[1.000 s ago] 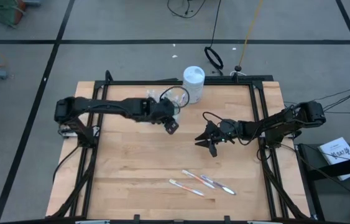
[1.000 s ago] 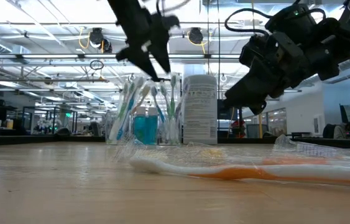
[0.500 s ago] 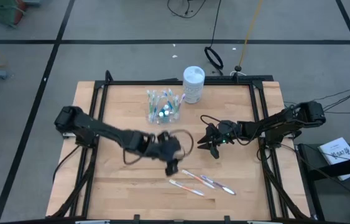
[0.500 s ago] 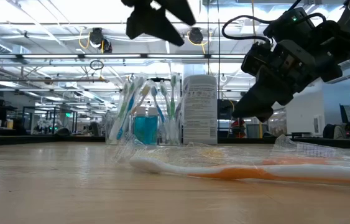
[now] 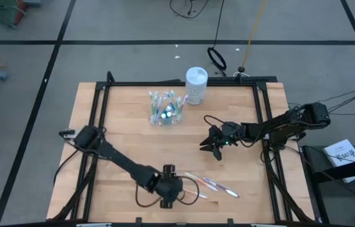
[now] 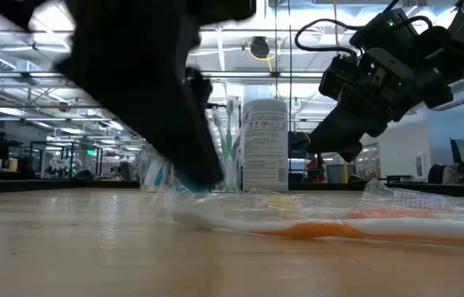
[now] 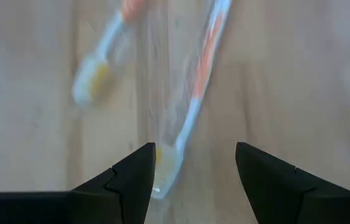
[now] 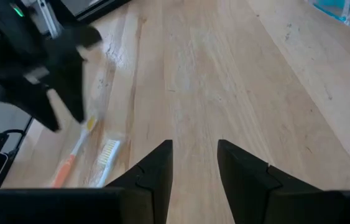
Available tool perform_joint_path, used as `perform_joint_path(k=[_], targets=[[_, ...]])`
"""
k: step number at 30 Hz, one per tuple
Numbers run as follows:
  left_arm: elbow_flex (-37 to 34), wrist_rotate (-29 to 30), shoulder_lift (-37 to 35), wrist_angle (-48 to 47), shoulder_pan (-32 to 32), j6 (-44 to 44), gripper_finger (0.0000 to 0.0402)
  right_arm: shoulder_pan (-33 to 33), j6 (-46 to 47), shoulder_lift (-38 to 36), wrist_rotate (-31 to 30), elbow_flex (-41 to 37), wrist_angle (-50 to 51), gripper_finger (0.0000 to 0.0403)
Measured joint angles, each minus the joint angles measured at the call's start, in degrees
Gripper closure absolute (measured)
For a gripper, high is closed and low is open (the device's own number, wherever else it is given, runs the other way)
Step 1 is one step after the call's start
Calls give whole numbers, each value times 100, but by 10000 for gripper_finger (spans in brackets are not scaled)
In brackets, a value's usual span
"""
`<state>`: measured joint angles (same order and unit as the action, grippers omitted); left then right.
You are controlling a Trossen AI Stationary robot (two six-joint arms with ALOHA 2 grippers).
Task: Pick & Place toothbrushing station
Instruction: Put the orange toothbrush into the transparent organizer
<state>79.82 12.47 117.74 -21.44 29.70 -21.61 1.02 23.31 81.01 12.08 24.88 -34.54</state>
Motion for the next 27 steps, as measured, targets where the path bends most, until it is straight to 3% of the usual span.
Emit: perform_joint_path(k=[14,27], targets=[[14,195,327,-153,-132,-90,181,0,2,0,2,0,4,282],[-3,377,292,-227,-191,1738,339,0,0,0,0,0,6,282]])
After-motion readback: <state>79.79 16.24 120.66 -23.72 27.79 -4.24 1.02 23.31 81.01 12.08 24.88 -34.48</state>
